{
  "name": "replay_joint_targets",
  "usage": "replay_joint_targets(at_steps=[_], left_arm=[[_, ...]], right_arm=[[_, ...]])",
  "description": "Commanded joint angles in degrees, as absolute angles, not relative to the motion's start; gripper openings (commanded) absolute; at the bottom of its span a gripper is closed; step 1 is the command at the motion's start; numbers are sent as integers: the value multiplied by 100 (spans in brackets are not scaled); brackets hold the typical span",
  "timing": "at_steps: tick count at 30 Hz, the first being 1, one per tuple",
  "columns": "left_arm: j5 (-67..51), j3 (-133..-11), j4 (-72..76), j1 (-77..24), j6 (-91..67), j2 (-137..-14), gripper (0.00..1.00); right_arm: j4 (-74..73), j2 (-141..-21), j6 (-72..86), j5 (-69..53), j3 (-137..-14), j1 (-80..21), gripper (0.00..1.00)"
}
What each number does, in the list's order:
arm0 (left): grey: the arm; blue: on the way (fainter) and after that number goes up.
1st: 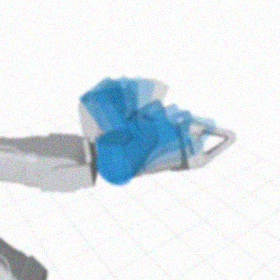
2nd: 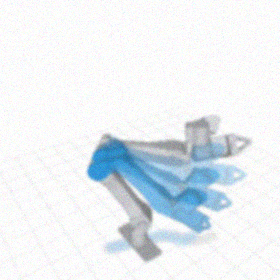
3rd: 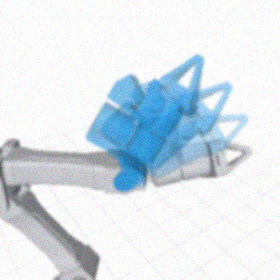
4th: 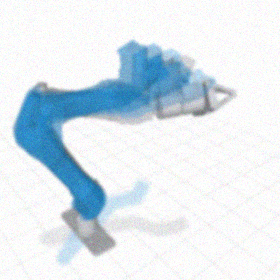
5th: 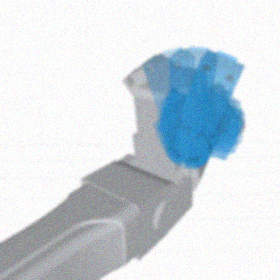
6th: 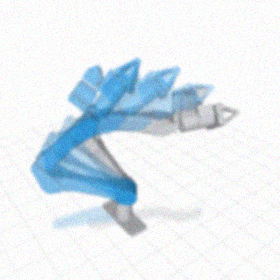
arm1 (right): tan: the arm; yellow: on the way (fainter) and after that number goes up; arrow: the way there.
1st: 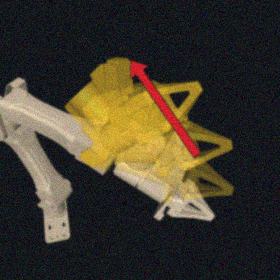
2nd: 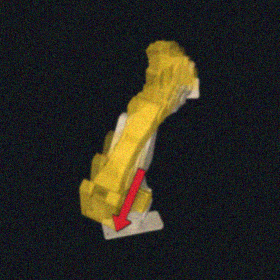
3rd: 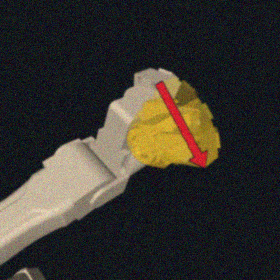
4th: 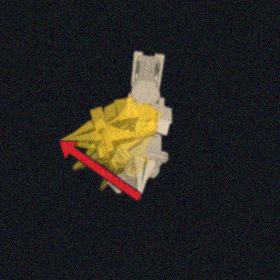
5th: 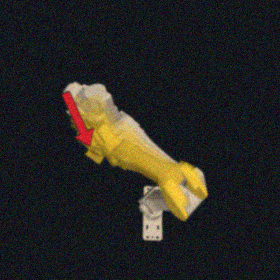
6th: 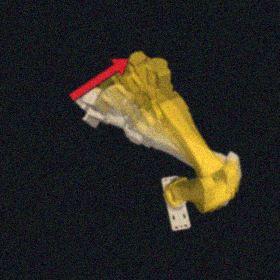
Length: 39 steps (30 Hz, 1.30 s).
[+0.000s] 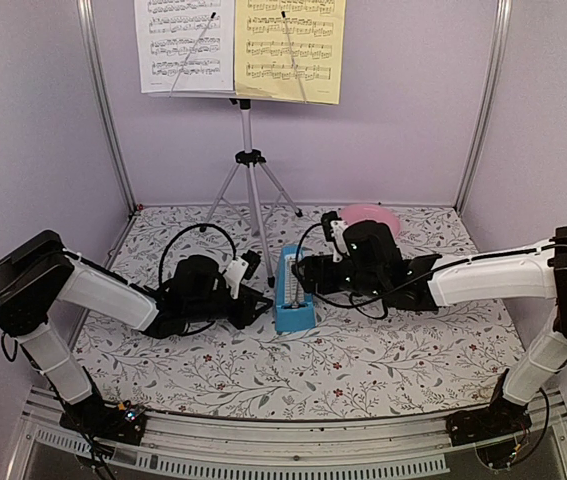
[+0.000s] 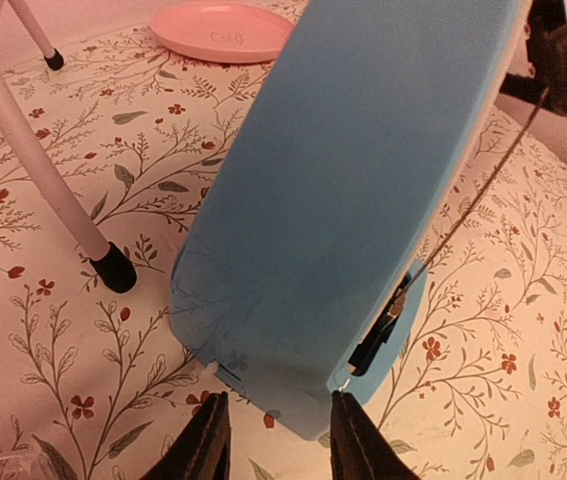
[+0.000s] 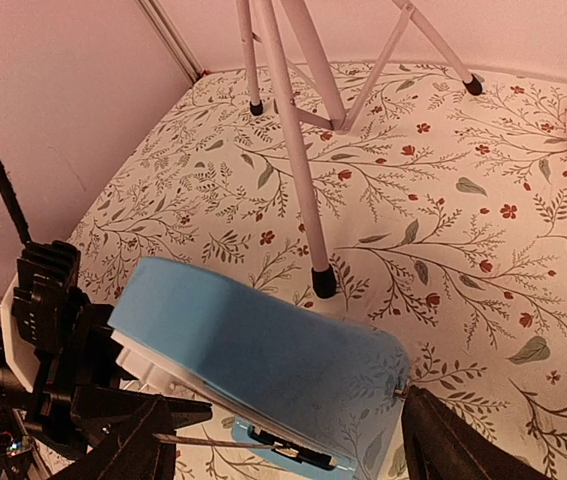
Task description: Set up the instrument practice props
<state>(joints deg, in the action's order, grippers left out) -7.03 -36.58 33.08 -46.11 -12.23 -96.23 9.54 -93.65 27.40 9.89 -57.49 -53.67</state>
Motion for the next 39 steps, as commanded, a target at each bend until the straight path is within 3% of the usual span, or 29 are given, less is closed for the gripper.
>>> replay_joint_targets(at_steps=[1, 14, 22, 34, 39], left_arm=[[-737, -3619, 3319, -4586, -1222, -9570, 36], [-579, -3423, 3287, -4480, -1173, -9279, 38], [-251, -2955, 3234, -3995, -1279, -8346, 41], [-523, -2839, 2052, -2378, -1602, -5896, 47], [-785, -3299, 1350, -2250, -1807, -5803, 51]], right_arm=[[872, -9019, 2867, 1165, -5403, -5221, 79], [960, -8292, 2988, 1069, -4348, -4473, 79], [621, -7005, 2926, 1075, -3795, -3882, 81], [4, -5282, 2320, 367, -3554, -3360, 100], [-241, -5025, 2154, 48, -3539, -3349, 99]])
